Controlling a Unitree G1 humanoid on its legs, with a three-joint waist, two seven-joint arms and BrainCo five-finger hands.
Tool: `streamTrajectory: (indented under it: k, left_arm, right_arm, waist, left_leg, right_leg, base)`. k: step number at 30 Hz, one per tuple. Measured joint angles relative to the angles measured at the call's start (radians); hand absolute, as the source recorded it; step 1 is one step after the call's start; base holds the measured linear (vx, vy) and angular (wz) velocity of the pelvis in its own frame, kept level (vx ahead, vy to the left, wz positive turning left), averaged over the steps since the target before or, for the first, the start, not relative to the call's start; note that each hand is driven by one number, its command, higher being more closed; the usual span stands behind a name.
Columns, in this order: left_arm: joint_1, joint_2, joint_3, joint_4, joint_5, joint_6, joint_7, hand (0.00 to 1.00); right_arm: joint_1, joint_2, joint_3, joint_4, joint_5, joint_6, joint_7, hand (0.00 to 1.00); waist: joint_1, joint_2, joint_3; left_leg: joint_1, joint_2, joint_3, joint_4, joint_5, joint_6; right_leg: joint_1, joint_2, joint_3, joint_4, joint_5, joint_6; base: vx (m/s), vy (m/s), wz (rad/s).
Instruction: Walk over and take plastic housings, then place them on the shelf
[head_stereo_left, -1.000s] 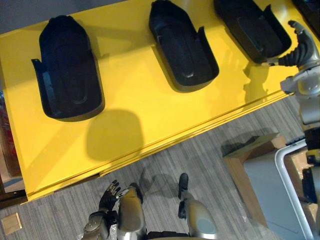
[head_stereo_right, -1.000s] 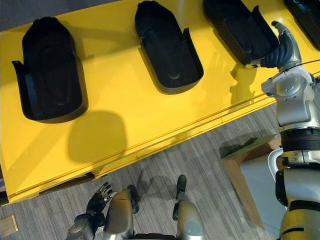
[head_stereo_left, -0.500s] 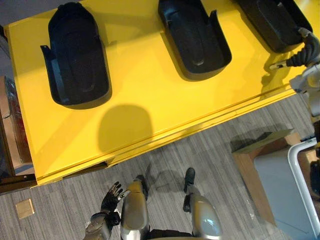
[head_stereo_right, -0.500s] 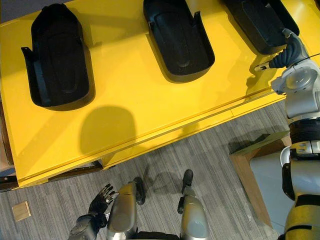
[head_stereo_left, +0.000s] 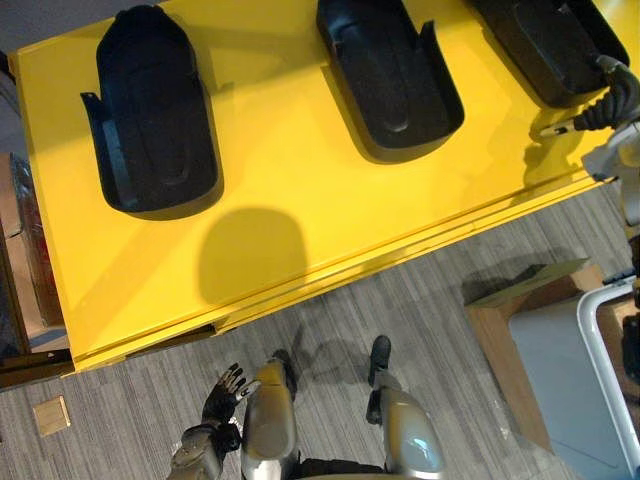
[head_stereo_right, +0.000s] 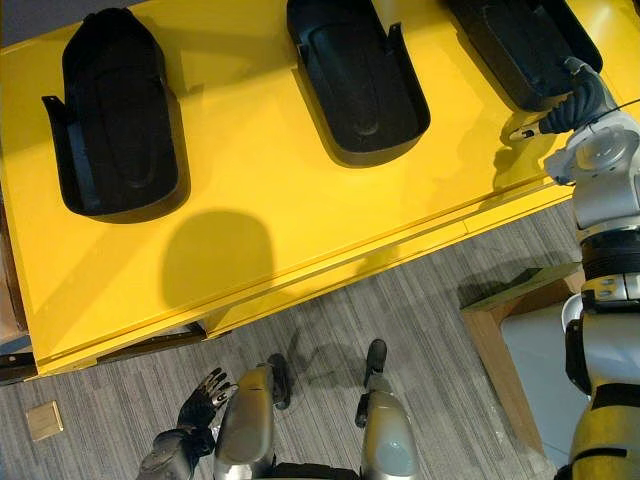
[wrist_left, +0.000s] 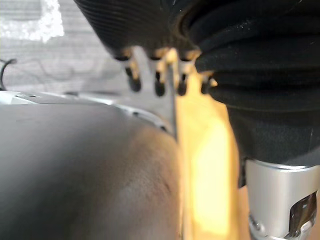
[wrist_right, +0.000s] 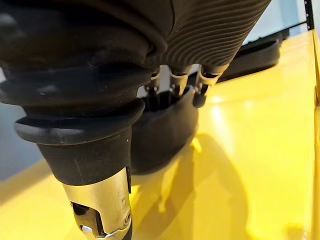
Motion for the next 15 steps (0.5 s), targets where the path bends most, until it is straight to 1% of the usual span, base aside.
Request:
streamTrajectory:
  k: [3, 6, 8, 12, 15]
  left_arm:
    - [0.000, 0.000, 0.000, -0.001, 0.000, 0.001, 0.000, 0.00]
    - [0.001, 0.000, 0.000, -0.003, 0.000, 0.001, 0.000, 0.00]
    - [0.001, 0.000, 0.000, -0.004, 0.000, 0.001, 0.000, 0.00]
    - [0.001, 0.001, 0.000, -0.004, 0.000, 0.001, 0.000, 0.00]
    - [0.001, 0.000, 0.000, -0.004, 0.000, 0.001, 0.000, 0.00]
  right_arm:
    - [0.000, -0.006, 0.000, -0.002, 0.000, 0.019, 0.022, 0.00]
    - [0.001, -0.014, 0.000, -0.002, 0.000, 0.027, 0.038, 0.00]
    - [0.001, -0.014, 0.000, -0.002, 0.001, 0.031, 0.040, 0.00]
    - [0.004, -0.014, 0.000, -0.002, 0.014, 0.051, 0.043, 0.00]
    - [0.004, -0.014, -0.001, -0.002, 0.018, 0.052, 0.045, 0.00]
  waist:
    - [-0.002, 0.000, 0.000]
    - [-0.002, 0.000, 0.000]
    - [-0.003, 0.000, 0.000]
    - [-0.007, 0.001, 0.000]
    - [-0.009, 0.008, -0.005]
  left_leg:
    - [0.002, 0.000, 0.000, 0.001, 0.000, 0.000]
    - [0.005, 0.001, 0.002, 0.002, 0.000, 0.000]
    - [0.009, 0.001, 0.004, 0.001, 0.000, 0.000]
    - [0.016, 0.001, 0.005, 0.000, 0.000, 0.000]
    - [0.016, 0.001, 0.005, 0.000, 0.000, 0.000]
  right_leg:
    - [0.001, 0.000, 0.000, 0.001, 0.000, 0.000]
    - [0.003, 0.000, 0.002, 0.003, 0.000, 0.000]
    - [0.005, 0.001, 0.003, 0.003, 0.000, 0.000]
    - [0.013, 0.001, 0.004, 0.003, 0.000, 0.000]
    - [0.014, 0.000, 0.004, 0.003, 0.000, 0.000]
  base:
    - [0.00, 0.000, 0.00]
    - [0.00, 0.000, 0.00]
    - [0.00, 0.000, 0.00]
    - [0.00, 0.000, 0.00]
    - [0.00, 0.000, 0.00]
